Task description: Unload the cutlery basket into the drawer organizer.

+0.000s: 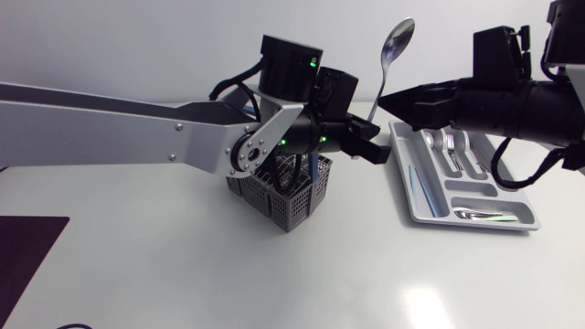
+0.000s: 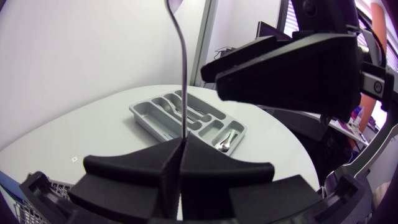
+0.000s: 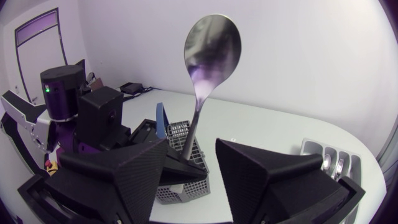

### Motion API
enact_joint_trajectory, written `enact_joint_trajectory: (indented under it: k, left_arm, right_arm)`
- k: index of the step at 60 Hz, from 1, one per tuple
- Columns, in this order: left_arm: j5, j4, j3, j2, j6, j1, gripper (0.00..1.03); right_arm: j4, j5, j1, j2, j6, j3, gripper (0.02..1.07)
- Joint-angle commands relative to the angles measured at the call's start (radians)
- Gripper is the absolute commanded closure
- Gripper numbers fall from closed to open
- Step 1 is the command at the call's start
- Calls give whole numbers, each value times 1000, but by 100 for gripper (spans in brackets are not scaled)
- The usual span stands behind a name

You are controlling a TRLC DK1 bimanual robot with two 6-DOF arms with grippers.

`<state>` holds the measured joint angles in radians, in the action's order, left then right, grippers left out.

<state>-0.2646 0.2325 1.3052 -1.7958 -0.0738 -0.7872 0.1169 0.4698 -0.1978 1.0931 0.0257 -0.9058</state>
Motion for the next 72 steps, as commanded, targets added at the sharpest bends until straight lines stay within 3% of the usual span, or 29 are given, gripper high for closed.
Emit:
enact_joint_trajectory:
  k: [1,16,33,43,66,72]
  left_arm:
    - [-28,-5,49,-7,-54,16,87]
    - [-70,-33,68,-27,-81,31,87]
    - [-79,-38,74,-36,-95,28,87]
    - [-88,-38,74,-36,-104,32,87]
    - [-101,-36,75,-33,-118,39,87]
    - [-101,-38,75,-31,-119,40,81]
  right_arm:
    - [-29,-5,-11,27,31,-13,50]
    - [-43,-26,-31,56,42,-48,65]
    - [-51,-40,-38,106,66,-107,72]
    - [-52,-39,-43,137,66,-122,97]
    - [-48,-23,-43,140,66,-125,101]
    - [-46,-23,-43,142,66,-123,101]
